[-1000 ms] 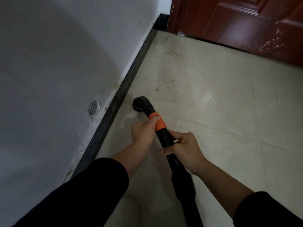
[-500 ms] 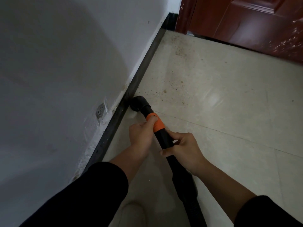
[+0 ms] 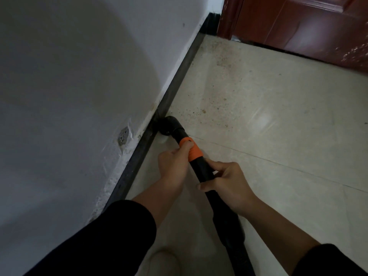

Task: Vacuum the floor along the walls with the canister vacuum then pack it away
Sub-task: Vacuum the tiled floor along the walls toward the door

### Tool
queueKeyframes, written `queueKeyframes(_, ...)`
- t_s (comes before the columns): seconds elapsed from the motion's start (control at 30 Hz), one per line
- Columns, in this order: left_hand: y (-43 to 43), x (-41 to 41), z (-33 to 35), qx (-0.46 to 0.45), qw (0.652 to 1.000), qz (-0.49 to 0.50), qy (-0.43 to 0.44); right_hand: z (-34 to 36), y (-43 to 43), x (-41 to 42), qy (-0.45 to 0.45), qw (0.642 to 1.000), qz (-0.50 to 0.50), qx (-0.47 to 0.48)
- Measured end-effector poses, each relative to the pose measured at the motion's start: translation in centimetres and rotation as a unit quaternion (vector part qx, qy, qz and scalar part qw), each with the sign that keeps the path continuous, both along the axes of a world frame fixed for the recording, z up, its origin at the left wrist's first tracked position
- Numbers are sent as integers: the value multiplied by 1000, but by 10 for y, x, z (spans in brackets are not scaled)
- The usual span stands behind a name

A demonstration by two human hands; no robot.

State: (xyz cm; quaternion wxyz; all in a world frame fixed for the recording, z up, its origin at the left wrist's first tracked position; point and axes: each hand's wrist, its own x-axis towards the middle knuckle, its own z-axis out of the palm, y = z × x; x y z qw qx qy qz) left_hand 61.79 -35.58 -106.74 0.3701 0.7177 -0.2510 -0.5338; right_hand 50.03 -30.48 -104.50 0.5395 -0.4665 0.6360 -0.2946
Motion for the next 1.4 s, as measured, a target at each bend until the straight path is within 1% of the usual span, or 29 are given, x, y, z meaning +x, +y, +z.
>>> queueKeyframes(0.1, -7, 1, 0, 2, 1000, -4, -2, -5, -6, 2, 9, 1000, -8, -12)
queueKeyframes(0.27, -20, 2, -2, -1, 1000, -16, -9, -14, -16, 4, 60, 997, -6, -38)
queueKeyframes(0.5, -38, 2, -8, 9, 1000, -21, -3, -25, -29, 11, 156, 985, 10, -72)
queueKeyframes(0.6, -43, 2, -11, 13, 1000, -23, 7, -27, -34, 12, 210, 975, 21, -75)
queueKeyframes(0.73, -43, 3, -17, 5, 999, -41, 2, -31, -34, 10, 246, 967, 24, -66)
queueKeyframes(0.93, -34, -4, -19, 5, 998, -65, 4, -31, -24, -1, 263, 962, 26, -66)
queueKeyframes(1.4, -10, -22, -16, 6, 997, -69, 30, -24, 2, -25, 274, 959, 31, -71)
